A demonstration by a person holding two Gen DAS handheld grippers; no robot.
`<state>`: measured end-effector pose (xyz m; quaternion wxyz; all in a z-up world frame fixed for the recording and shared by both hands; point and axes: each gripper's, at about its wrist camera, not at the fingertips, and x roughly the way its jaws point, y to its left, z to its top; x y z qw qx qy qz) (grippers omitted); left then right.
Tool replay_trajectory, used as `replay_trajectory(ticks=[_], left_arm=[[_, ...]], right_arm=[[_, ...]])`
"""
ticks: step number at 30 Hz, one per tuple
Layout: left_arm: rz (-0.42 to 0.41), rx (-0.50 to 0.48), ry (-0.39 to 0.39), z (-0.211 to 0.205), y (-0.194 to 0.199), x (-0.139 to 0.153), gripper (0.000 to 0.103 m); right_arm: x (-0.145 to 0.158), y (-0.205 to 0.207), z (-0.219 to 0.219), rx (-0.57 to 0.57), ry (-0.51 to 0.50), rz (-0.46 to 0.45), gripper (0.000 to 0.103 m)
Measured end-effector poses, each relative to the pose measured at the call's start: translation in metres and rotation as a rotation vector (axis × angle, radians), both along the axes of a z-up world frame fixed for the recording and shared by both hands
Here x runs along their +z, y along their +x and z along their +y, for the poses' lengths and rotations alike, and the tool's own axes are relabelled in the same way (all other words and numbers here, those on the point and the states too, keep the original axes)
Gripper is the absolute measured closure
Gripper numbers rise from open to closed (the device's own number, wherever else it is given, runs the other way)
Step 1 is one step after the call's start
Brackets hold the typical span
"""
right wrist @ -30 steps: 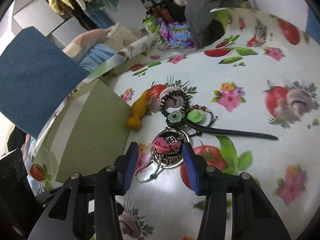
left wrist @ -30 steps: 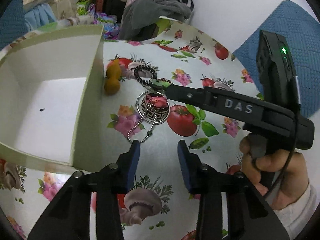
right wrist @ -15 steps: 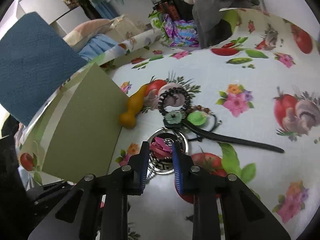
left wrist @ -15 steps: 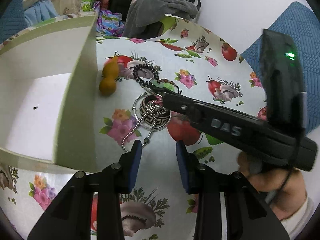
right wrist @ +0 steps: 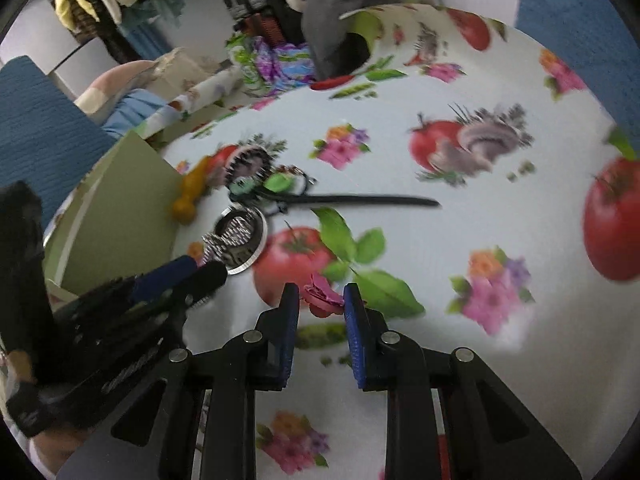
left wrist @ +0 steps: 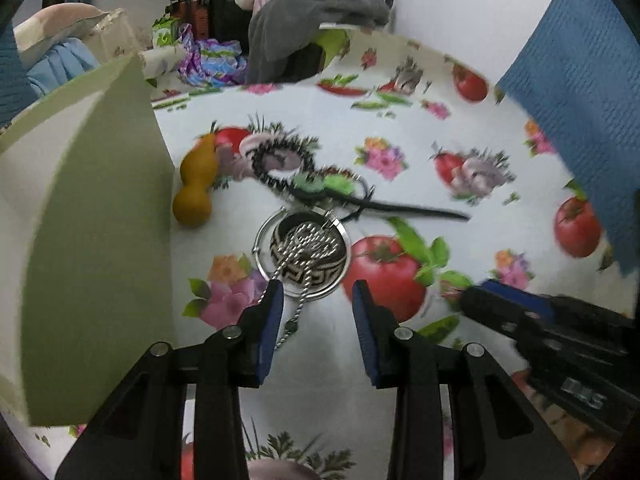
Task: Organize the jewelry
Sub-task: 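Close the left tool on the silver chain necklace while the right tool holds the pink clip, then lift and carry the necklace and pink clip with both tools over the green box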
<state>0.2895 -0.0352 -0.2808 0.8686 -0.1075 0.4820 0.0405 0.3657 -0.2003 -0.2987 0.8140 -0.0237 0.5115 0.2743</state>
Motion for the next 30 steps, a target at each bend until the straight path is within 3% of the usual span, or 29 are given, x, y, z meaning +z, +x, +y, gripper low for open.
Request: replay_trajectory(ticks=[4, 9, 17, 20, 30], left_arm=[[0.029, -0.02, 0.024, -0.003, 0.001, -0.013, 0.068], [0.012, -0.058, 0.084, -0.008, 0.0, -0.015, 0.1], [-0.023, -0.062, 0.043, 0.002, -0.011, 0.004, 0.1], [-0.053, -0.051, -0.035, 0.011, -0.02, 0.025, 0.1], [-0.182, -0.068, -0.131, 0.024, -0.037, 0.102, 0.1]], right_arm=[[-0.004, -0.006, -0.006, -0.02, -0.026, 0.005, 0.082], [-0.009, -0.016, -0.006, -0.026, -0.05, 0.015, 0.082], [-0.001, -0.026, -0.004, -0.052, -0.062, 0.009, 0.082], [0.011, -0.031, -0.004, -0.058, -0.059, -0.01, 0.082], [0.064, -0.046, 0.007, -0.084, -0.028, -0.095, 0.082]])
